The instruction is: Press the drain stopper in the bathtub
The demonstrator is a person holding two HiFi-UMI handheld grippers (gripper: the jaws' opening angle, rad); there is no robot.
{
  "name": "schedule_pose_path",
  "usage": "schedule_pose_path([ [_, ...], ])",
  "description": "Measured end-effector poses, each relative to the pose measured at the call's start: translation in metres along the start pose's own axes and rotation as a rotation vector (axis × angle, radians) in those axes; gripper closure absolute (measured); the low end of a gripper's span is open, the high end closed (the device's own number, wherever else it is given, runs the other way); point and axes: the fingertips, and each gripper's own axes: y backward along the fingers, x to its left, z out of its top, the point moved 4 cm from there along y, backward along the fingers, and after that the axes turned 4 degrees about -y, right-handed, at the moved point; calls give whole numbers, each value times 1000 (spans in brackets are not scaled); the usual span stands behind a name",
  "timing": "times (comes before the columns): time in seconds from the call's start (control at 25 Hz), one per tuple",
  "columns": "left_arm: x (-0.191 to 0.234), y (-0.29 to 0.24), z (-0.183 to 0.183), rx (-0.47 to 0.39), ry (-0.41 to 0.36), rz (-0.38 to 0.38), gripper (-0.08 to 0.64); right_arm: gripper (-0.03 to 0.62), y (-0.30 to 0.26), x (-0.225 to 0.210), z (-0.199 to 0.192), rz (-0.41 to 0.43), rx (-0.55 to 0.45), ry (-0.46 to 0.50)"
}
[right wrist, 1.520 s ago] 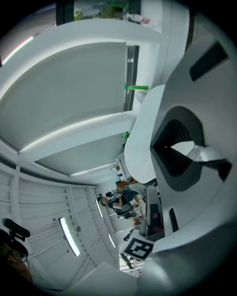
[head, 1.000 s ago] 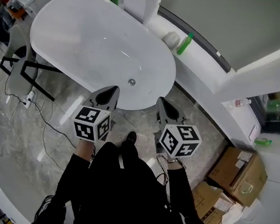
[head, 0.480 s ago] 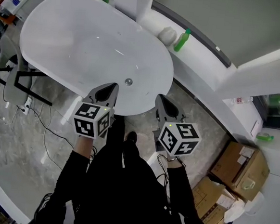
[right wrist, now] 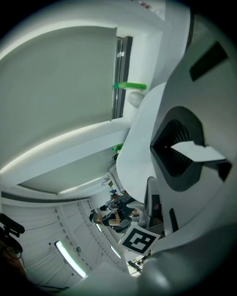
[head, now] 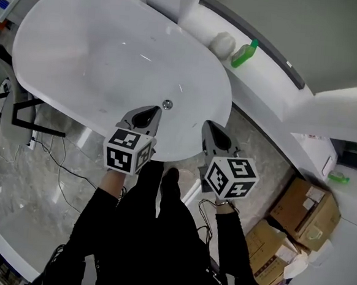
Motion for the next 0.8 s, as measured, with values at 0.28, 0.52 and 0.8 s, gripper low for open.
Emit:
schedule_pose_path([
  [0.28, 40, -46, -16, 75, 48, -31, 555, 591, -61, -5, -3, -28, 56, 3],
  [0.52, 66, -85, -53, 143, 84, -20, 555, 591, -97, -19, -23, -35, 116, -25],
  [0.8, 95, -145, -118, 248, 139, 2, 555, 591, -160, -53, -63, -6, 212, -17],
])
